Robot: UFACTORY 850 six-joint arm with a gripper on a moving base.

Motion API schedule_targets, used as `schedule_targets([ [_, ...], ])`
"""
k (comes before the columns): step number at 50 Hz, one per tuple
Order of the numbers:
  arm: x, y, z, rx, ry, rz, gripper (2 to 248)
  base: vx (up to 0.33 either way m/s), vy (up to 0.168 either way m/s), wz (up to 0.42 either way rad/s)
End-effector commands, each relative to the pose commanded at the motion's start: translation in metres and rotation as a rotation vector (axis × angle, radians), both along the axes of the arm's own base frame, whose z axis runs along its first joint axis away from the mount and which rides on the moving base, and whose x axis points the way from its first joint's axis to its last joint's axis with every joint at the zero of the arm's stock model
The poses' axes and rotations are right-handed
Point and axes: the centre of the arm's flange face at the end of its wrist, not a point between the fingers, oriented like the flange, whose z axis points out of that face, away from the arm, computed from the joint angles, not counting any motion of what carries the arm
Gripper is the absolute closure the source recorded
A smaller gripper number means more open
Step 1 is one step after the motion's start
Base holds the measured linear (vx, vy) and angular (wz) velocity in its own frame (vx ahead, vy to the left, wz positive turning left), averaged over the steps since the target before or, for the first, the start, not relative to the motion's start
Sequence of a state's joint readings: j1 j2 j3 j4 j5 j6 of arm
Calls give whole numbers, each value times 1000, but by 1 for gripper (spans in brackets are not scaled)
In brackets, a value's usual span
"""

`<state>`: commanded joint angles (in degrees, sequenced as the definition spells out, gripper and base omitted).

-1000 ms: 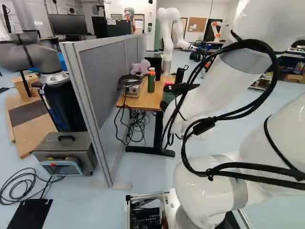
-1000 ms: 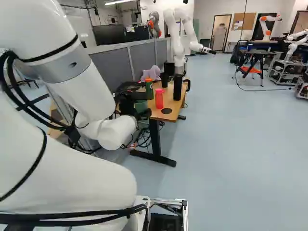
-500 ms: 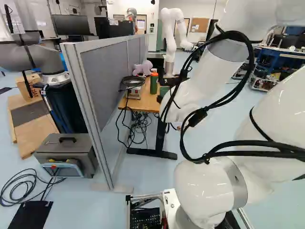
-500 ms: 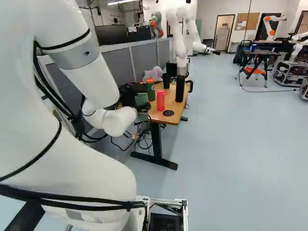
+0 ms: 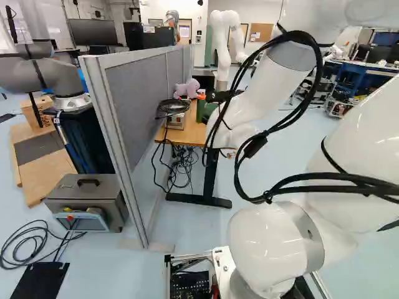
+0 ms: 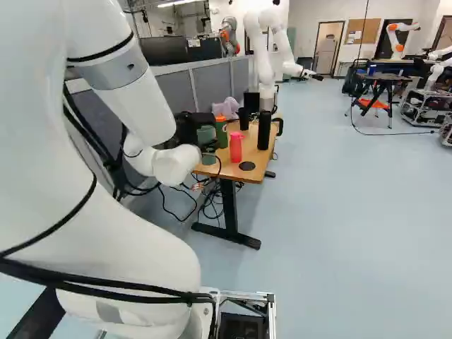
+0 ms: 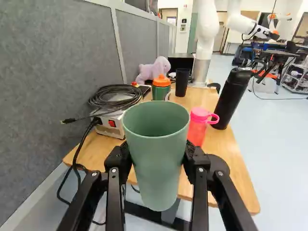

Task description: Place the green cup on the table

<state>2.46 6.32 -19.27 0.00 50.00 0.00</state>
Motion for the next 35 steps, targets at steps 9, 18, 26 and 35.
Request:
schedule_targets([
  [9, 18, 0, 10, 1, -21, -1, 125, 0, 0, 0],
  [18, 36, 1, 18, 2, -45, -2, 125, 0, 0, 0],
  [26, 53, 1, 16, 3, -67, -4, 125, 0, 0, 0],
  [35, 67, 1, 10, 3, -76, -4, 125, 0, 0, 0],
])
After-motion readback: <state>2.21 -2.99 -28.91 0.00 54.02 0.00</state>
